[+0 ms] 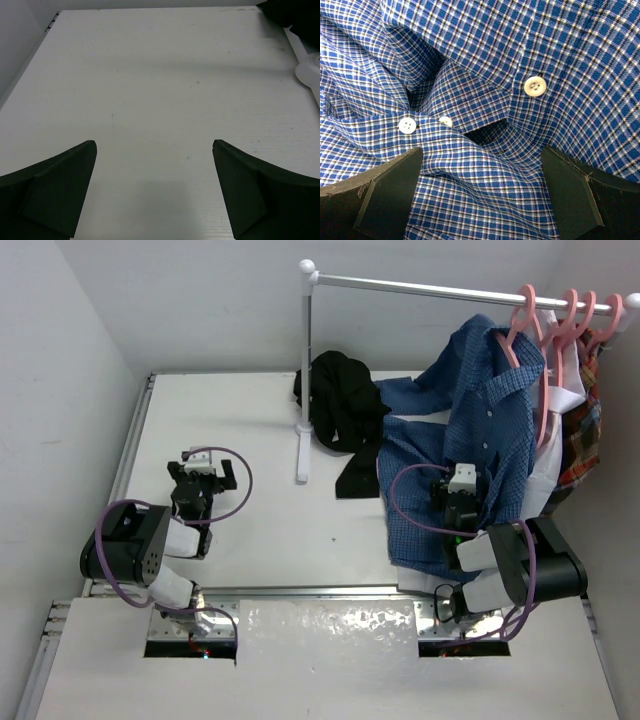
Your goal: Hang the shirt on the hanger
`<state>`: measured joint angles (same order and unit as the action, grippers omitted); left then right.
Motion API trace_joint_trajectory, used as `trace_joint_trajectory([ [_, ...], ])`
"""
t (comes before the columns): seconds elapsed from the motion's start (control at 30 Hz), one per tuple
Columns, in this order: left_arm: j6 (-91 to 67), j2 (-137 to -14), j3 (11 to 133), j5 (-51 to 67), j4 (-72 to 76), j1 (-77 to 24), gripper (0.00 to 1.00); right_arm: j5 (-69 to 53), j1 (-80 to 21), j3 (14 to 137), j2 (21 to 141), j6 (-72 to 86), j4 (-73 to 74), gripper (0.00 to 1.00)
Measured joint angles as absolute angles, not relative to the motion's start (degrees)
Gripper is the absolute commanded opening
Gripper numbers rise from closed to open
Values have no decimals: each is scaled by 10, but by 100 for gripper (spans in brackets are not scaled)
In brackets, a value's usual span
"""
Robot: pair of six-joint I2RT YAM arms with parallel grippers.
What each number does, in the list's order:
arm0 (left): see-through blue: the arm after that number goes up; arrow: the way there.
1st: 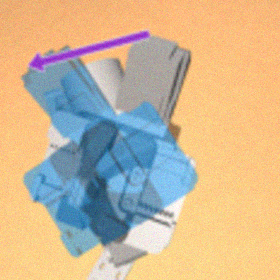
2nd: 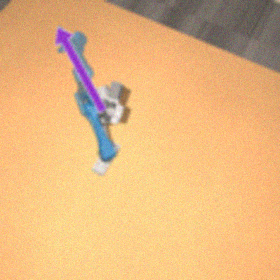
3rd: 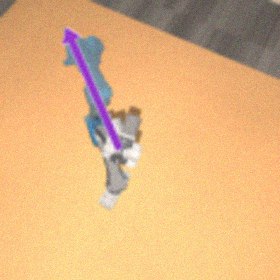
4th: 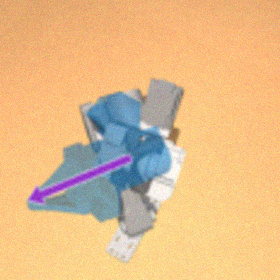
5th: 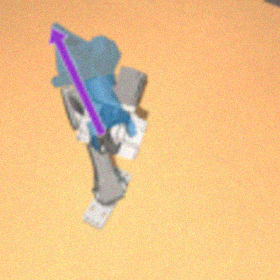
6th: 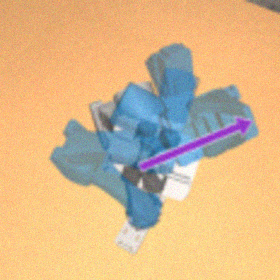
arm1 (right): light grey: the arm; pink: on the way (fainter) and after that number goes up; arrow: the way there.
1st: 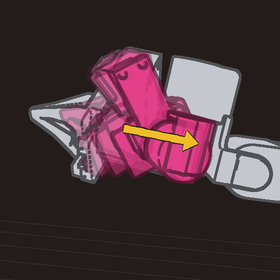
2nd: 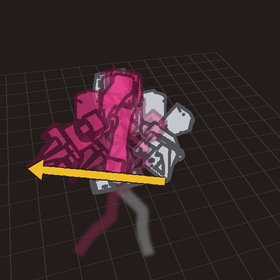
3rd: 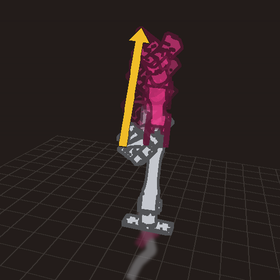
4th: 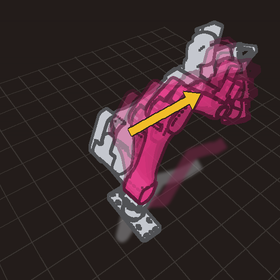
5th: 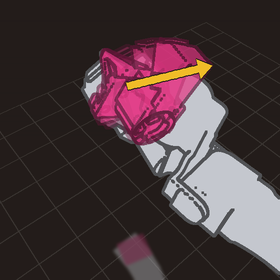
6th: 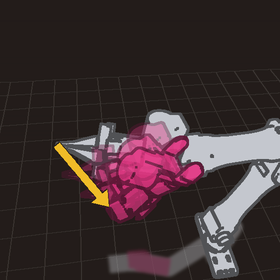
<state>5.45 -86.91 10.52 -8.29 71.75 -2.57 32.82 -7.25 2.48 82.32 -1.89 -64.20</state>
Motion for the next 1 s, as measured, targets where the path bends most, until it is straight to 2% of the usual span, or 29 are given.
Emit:
trace_joint_trajectory([
  [0.2, 56, -869, 105, -68, 717, -25, 100, 321, -73, 25, 811, -25, -640, 99],
  [0.27, 77, -855, 122, -11, 676, -20, 100, 312, -77, 24, 776, -31, -615, 96],
  [0.3, 89, -830, 148, 28, 599, -20, 100, 307, -79, 26, 754, -33, -593, 96],
  [0.4, 102, -764, 297, 104, 400, -23, 99, 275, -84, 47, 680, -28, -510, 83],
  [0.43, 105, -752, 360, 121, 352, -25, 96, 249, -85, 63, 658, -22, -477, 73],
  [0.53, 111, -732, 507, 146, 260, -28, 93, 190, -96, 123, 624, -4, -398, 65],
  [0.67, 116, -721, 549, 150, 186, -30, 93, 135, -121, 213, 633, 18, -310, 80],
  [0.8, 126, -732, 496, 150, 108, -30, 95, 100, -156, 288, 697, 20, -259, 85],
  [1.0, 147, -742, 480, 141, 20, -30, 96, 38, -206, 451, 880, 49, -212, 86],
])
